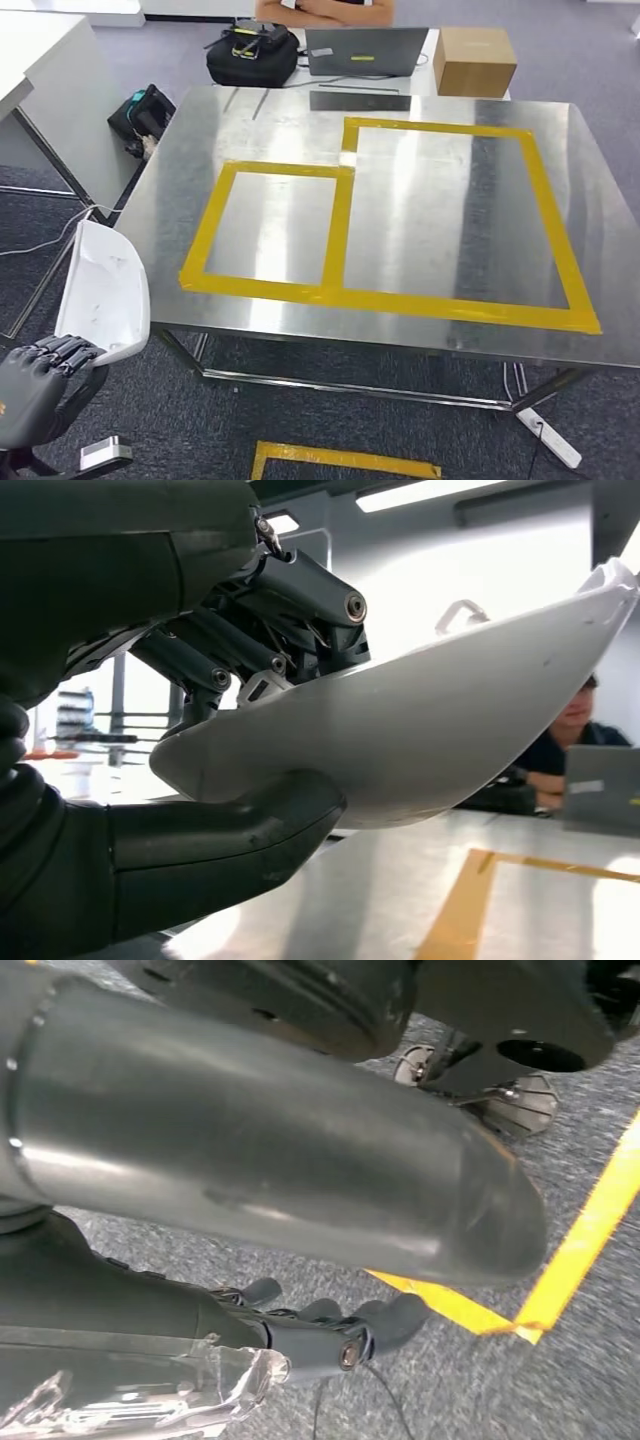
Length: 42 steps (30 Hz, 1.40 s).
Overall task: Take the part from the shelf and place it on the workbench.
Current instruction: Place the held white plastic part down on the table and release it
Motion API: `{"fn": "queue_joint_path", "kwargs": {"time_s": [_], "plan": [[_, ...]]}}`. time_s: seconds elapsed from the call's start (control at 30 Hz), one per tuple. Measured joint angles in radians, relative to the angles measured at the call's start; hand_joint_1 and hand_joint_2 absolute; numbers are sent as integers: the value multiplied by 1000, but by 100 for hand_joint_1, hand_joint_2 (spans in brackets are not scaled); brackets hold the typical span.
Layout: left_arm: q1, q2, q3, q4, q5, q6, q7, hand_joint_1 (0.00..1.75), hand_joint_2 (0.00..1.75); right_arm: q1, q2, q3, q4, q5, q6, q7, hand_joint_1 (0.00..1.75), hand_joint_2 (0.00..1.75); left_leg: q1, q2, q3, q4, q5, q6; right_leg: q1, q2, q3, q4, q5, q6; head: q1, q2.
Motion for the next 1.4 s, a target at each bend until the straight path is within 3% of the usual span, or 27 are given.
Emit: {"fn": "queue_joint_path", "kwargs": {"time_s": [0.03,0.13,0.23,0.3,0.47,0.53,0.83,1.13,1.4], "plan": [[-8,0,-7,1,-1,-3,-6,150,175,-1,2,3,1,3,-1,1,0,0,-1,-1,4,-2,-3,-1,0,1,5,-3,9,-2,-1,0],[-43,-3,-32,6,-8,-20,-12,150,175,-9,9,9,2,5,-9,4,0,0,-1,-1,10,-12,1,20,-4,9,9,-8,20,3,-3,0],[-92,-6,-65,18,-14,-42,-17,150,175,-13,18,14,2,8,-11,5,0,0,-2,0,19,-30,0,27,-3,15,8,-9,13,-7,-3,0],[-122,-10,-86,29,-14,-54,-21,150,175,-15,21,18,3,8,-11,5,0,0,-2,0,25,-42,-4,22,-2,16,8,-9,9,-12,-3,0],[-179,-18,-130,57,-3,-95,-40,150,175,-18,21,22,4,14,-7,10,0,0,-1,2,29,-50,-5,-8,0,16,10,-9,7,-16,-2,0],[-225,-28,-157,81,-4,-136,-48,150,175,-21,22,27,4,22,-2,17,0,0,-1,1,30,-50,-4,-15,0,15,12,-10,8,-16,-2,0],[-480,-114,-320,230,-40,-248,-8,150,175,-34,27,47,4,35,18,28,0,0,-3,1,33,-50,1,-14,-1,16,23,-25,20,-10,-2,0],[-571,-156,-385,303,-50,-268,15,150,175,-38,32,54,4,39,27,40,0,0,-5,2,34,-50,1,-13,-3,17,23,-28,21,-9,-2,0],[-726,-219,-434,450,-36,-316,132,150,175,-49,47,60,4,28,43,66,0,0,-5,2,33,-50,3,-10,-4,17,23,-30,24,-6,-2,0]]}}
